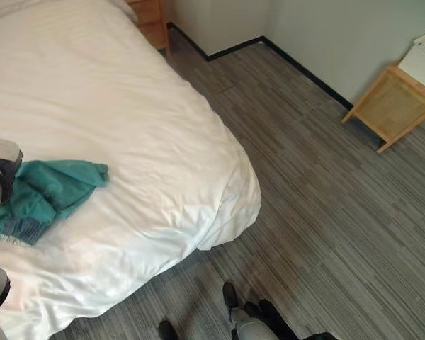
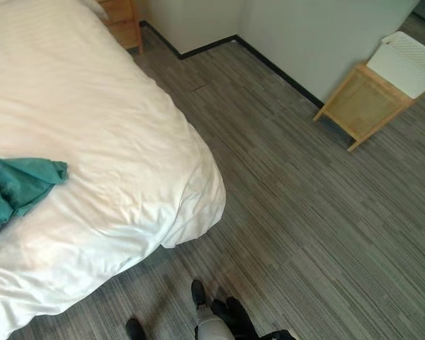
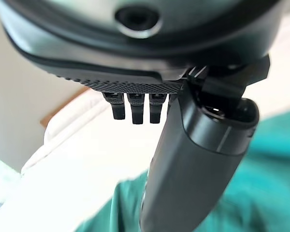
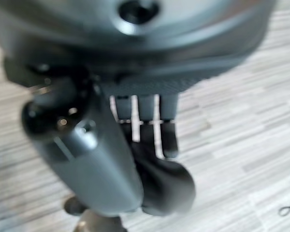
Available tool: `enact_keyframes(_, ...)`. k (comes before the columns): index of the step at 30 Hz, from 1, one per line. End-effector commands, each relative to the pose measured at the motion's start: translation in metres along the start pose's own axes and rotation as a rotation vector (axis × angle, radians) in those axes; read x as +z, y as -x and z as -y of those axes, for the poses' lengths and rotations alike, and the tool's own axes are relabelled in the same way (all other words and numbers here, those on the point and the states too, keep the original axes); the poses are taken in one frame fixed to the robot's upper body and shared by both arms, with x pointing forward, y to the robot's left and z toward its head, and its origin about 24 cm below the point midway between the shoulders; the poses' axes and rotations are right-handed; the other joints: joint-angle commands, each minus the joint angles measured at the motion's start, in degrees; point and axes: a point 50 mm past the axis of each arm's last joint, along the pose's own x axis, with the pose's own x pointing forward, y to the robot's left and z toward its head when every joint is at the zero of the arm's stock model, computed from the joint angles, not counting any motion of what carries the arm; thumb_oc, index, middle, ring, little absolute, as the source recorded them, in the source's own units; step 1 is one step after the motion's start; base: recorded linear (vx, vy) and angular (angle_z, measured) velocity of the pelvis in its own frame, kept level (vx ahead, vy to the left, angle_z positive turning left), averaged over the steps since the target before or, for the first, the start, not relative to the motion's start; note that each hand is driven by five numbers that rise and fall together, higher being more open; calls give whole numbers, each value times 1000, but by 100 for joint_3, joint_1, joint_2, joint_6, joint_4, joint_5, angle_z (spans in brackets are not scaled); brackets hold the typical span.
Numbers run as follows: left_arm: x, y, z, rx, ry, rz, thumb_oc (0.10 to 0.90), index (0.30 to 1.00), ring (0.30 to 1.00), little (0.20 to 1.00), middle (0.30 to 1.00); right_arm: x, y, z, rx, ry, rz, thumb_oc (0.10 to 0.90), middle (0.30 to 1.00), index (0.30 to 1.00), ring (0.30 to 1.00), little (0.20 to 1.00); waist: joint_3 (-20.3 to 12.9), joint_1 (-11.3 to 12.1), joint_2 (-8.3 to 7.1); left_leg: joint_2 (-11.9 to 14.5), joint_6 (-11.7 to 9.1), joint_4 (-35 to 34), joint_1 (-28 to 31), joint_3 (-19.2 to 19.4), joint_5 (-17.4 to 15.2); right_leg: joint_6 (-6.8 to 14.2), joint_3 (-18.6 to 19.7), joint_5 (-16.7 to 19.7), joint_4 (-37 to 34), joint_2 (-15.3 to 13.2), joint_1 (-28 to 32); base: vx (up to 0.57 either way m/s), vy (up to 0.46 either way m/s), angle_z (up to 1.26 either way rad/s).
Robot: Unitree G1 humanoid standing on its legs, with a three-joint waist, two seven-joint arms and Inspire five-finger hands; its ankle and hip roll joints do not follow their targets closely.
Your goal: Pick up bed clothes into laundry basket.
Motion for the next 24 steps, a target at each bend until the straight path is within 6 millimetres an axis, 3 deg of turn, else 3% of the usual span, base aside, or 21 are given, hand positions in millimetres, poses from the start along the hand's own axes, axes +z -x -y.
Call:
enact_keyframes(1, -79, 16, -12, 12, -15, -267, 800, 900, 900, 900, 900, -36, 5, 16, -36, 64, -121, 400, 300, 300, 300, 300, -341, -13, 296, 238, -240, 38, -66, -35, -82, 773, -28, -423, 20, -313, 277, 36, 29, -1)
enact_keyframes(2, -81, 17, -9, -6, -13, -270, 800, 900, 900, 900, 900, -34, 5, 15, -34, 70, -115, 400, 300, 300, 300, 300, -362, -18, 306, 235, -241, 38, -62, -30, -87, 773, -17, -422, 20, -312, 274, 0, 0, 0)
enact_keyframes(3, -61, 16, 30, -97, 2, -220, 800, 900, 900, 900, 900, -33, 4, 10, -36, 59, -120, 400, 300, 300, 300, 300, -323, 98, 208, 219, -225, 38, -45, -37, -117, 778, -30, -436, 20, -326, 295, 0, 0, 0)
enact_keyframes(4, -70, 23, 47, -117, 27, -250, 800, 900, 900, 900, 900, -31, 4, 17, -61, 67, -119, 400, 300, 300, 300, 300, -341, 92, 264, 219, -223, 38, -99, -46, -87, 766, -30, -404, 20, -318, 243, -69, -19, -7)
enact_keyframes(7, -87, 45, 97, -233, 53, -296, 800, 900, 900, 900, 900, -29, 4, 25, -88, 45, -96, 400, 300, 300, 300, 300, -240, 253, 198, 217, -229, 38, -337, -109, -23, 767, -58, -333, 20, -325, 33, -95, -14, -9)
enact_keyframes(9, -91, 52, 109, -253, 58, -307, 800, 900, 900, 900, 900, -34, 5, 29, -98, 39, -102, 400, 300, 300, 300, 300, -186, 265, 173, 218, -226, 38, -483, -141, 20, 767, -79, -286, 20, -322, -110, -81, -16, 6)
enact_keyframes(11, -93, 53, 109, -243, 62, -311, 800, 900, 900, 900, 900, -34, 6, 31, -103, 36, -97, 400, 300, 300, 300, 300, -157, 266, 158, 231, -225, 38, -554, -155, 46, 768, -81, -264, 20, -322, -179, -68, -16, 16)
enact_keyframes(14, -97, 48, 89, -160, 86, -319, 800, 900, 900, 900, 900, -35, 6, 32, -103, 34, -85, 400, 300, 300, 300, 300, -99, 252, 131, 236, -227, 38, -732, -192, 106, 764, -101, -214, 20, -313, -328, -38, -15, 16)
enact_keyframes(15, -103, 42, 64, -66, 109, -333, 800, 900, 900, 900, 900, -32, 6, 34, -105, 38, -72, 400, 300, 300, 300, 300, -57, 214, 140, 243, -227, 38, -815, -198, 133, 766, -114, -191, 20, -313, -404, -4, -8, 15)
enact_keyframes(16, -102, 41, 60, -61, 106, -330, 800, 900, 900, 900, 900, -32, 6, 33, -102, 31, -73, 400, 300, 300, 300, 300, -59, 243, 123, 242, -227, 38, -825, -204, 136, 766, -120, -191, 20, -313, -411, 0, -2, 14)
enact_keyframes(18, -105, 34, 24, 58, 135, -340, 800, 900, 900, 900, 900, -28, 6, 35, -105, 36, -59, 400, 300, 300, 300, 300, 9, 214, 135, 246, -231, 38, -864, -204, 135, 779, -137, -203, 20, -306, -448, -12, 2, 6)
enact_keyframes(19, -110, 32, -2, 137, 153, -352, 800, 900, 900, 900, 900, -26, 5, 35, -100, 37, -49, 400, 300, 300, 300, 300, 31, 210, 148, 256, -242, 38, -925, -207, 188, 779, -156, -178, 20, -313, -505, -20, -6, 6)
enact_keyframes(24, -111, 30, -42, 262, 178, -348, 800, 900, 900, 900, 900, -18, 3, 29, -90, 36, -27, 400, 300, 300, 300, 300, 60, 237, 147, 259, -254, 38, -956, -215, 205, 794, -194, -176, 20, -329, -518, -1, -2, 1)
